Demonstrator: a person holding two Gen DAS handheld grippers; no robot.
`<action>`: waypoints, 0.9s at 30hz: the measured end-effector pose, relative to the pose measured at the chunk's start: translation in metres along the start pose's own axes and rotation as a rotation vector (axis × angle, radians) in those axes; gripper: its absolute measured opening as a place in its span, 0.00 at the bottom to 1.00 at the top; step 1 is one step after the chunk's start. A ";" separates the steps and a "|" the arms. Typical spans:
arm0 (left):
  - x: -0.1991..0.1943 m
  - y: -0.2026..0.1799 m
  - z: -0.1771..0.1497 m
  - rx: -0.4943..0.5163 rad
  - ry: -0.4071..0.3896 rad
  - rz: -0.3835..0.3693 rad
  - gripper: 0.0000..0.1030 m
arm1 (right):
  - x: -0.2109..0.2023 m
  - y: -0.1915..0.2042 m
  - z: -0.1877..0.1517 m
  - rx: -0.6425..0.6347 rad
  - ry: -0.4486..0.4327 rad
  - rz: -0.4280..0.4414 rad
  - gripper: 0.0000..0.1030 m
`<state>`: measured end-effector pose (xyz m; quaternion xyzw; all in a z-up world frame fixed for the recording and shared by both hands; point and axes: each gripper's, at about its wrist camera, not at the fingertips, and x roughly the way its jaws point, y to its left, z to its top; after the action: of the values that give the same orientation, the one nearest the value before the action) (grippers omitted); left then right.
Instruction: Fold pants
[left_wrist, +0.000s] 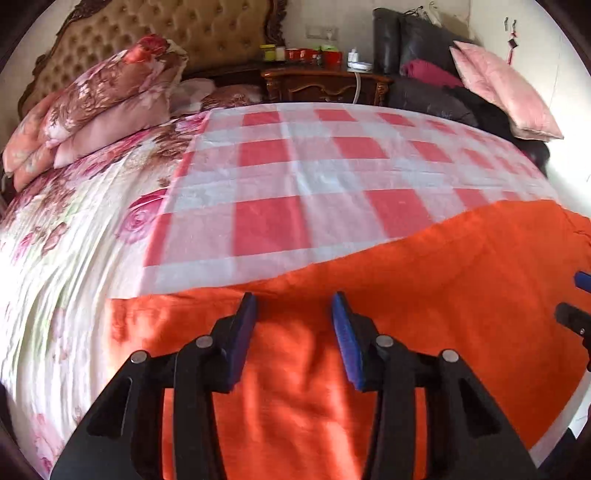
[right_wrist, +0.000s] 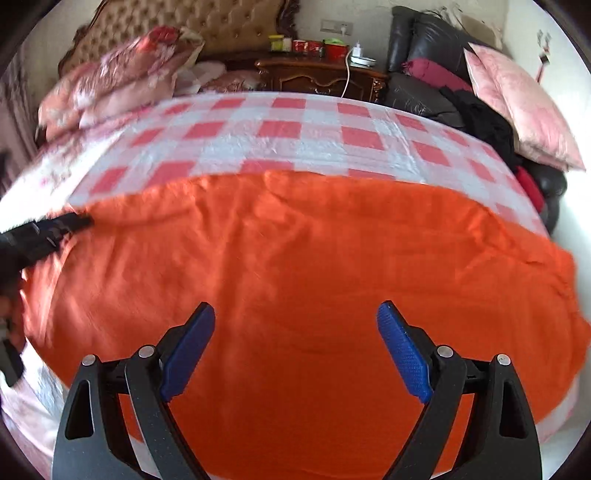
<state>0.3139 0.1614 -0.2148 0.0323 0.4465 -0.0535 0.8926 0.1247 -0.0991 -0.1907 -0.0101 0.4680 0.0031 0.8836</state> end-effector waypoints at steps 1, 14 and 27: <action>-0.001 0.016 -0.001 -0.040 0.004 0.024 0.43 | 0.004 0.004 0.002 0.003 0.012 -0.003 0.84; -0.061 0.048 -0.082 -0.123 -0.045 0.147 0.68 | 0.023 0.029 0.001 -0.075 0.045 -0.043 0.84; -0.064 0.143 -0.150 -0.675 0.016 -0.284 0.73 | 0.024 0.020 -0.002 -0.044 0.059 0.017 0.84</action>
<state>0.1746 0.3235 -0.2514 -0.3261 0.4458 -0.0264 0.8332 0.1364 -0.0794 -0.2122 -0.0256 0.4939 0.0204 0.8689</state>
